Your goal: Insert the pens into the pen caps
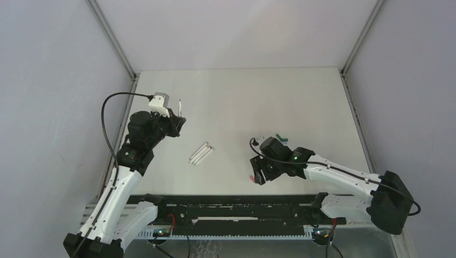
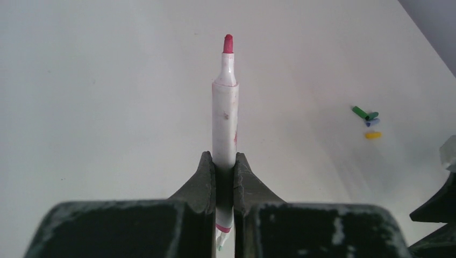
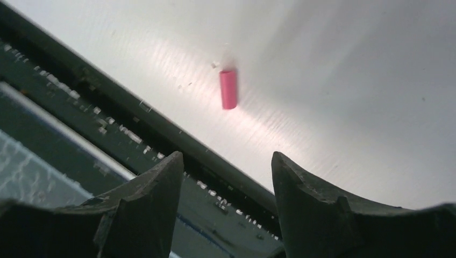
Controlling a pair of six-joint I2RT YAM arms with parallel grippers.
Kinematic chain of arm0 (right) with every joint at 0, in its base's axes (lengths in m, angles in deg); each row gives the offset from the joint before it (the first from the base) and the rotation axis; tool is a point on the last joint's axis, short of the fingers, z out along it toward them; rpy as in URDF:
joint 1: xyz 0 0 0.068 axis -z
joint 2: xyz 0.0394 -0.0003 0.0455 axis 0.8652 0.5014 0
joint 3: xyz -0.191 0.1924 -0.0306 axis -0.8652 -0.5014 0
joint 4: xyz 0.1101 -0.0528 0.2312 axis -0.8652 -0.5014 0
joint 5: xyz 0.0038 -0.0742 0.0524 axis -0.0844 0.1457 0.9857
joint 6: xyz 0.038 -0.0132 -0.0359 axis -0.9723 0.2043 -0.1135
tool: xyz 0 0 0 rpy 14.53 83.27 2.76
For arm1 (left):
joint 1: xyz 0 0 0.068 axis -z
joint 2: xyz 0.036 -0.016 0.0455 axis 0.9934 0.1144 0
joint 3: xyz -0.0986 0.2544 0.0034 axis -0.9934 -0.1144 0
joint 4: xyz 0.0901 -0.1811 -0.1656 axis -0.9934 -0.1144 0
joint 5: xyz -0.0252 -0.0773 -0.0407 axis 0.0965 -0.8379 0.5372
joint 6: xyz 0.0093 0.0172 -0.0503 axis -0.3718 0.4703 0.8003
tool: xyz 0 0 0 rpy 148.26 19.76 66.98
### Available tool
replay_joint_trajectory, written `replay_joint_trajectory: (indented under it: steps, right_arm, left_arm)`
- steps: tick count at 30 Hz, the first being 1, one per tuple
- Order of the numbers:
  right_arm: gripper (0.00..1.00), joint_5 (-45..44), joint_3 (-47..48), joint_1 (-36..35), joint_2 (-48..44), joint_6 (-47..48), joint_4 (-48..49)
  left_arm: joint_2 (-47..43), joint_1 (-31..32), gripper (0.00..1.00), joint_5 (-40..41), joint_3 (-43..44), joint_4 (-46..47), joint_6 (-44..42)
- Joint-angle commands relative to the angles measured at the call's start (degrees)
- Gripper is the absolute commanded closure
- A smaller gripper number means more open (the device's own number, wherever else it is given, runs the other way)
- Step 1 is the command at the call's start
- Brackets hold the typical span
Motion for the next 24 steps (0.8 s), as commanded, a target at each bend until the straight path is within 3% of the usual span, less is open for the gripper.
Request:
replay_joint_trajectory:
  steps: [1,13,24]
  right_arm:
    - [0.38,-10.3,0.6,-3.0,4.3,-2.8,6.1]
    - [0.40,-13.5,2.6,-7.2,16.8,-2.3,8.8]
    - [0.42,-19.4,4.5,-7.8,20.5,-1.9,6.0]
  left_arm:
    - [-3.5,-0.8,1.00,0.9,2.2,0.0,0.2]
    - [-5.4,-0.8,1.00,2.8,2.3,-1.0,-1.4]
    - [-5.8,-0.8,1.00,3.0,2.4,-0.9,-1.4]
